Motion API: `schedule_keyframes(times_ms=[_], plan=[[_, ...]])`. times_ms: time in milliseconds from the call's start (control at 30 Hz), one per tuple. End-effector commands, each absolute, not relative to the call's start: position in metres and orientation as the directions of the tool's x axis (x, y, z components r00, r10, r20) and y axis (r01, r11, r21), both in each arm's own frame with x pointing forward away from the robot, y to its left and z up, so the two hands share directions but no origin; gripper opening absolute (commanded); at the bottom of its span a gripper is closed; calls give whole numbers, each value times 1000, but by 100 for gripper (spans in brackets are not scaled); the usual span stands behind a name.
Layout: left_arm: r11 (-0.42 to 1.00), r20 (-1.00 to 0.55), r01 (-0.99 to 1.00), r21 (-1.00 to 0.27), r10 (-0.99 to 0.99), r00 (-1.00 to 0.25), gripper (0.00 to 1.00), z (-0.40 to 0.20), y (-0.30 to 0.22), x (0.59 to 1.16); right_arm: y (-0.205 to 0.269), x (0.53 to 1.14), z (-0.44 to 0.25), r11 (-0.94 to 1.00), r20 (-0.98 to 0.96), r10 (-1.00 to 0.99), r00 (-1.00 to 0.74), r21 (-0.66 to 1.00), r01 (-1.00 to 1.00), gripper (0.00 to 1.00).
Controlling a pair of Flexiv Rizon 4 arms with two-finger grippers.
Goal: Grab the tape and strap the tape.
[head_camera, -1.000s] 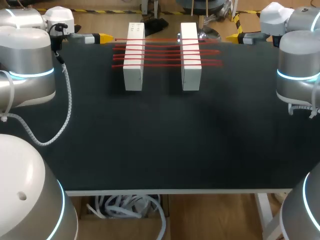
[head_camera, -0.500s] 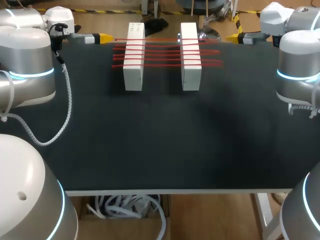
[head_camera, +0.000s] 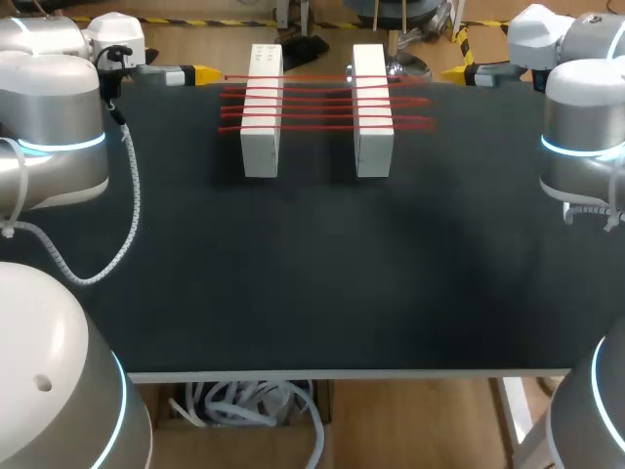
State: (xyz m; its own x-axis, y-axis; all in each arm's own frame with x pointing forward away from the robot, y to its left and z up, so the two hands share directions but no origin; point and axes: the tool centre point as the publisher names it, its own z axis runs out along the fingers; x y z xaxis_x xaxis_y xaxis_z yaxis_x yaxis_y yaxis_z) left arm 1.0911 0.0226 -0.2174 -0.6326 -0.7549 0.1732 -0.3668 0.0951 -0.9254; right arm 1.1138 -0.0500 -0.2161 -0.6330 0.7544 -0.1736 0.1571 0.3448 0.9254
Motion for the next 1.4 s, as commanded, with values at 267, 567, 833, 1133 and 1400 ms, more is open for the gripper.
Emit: schedule_keyframes(times_ms=[267,567,833,1133,1400], plan=[[95,173,-367,-925,-755,-633,100,-217,23,1091,-50,1114,-216,345,-174,754,-633,925,157,100],[95,173,-367,-925,-755,-633,100,-217,23,1091,-50,1114,-216,345,-174,754,-633,925,157,100],[188,111,-286,-940,-622,-775,100,-218,24,1074,-50,1114,-216,345,-174,754,-633,925,157,100],[263,56,-166,-950,-383,-922,100,-230,14,1050,-50,1114,-216,345,-174,754,-633,925,157,100],[243,19,-94,-966,-294,-956,61,-241,7,1041,-50,1114,-216,345,-174,754,-633,925,157,100]])
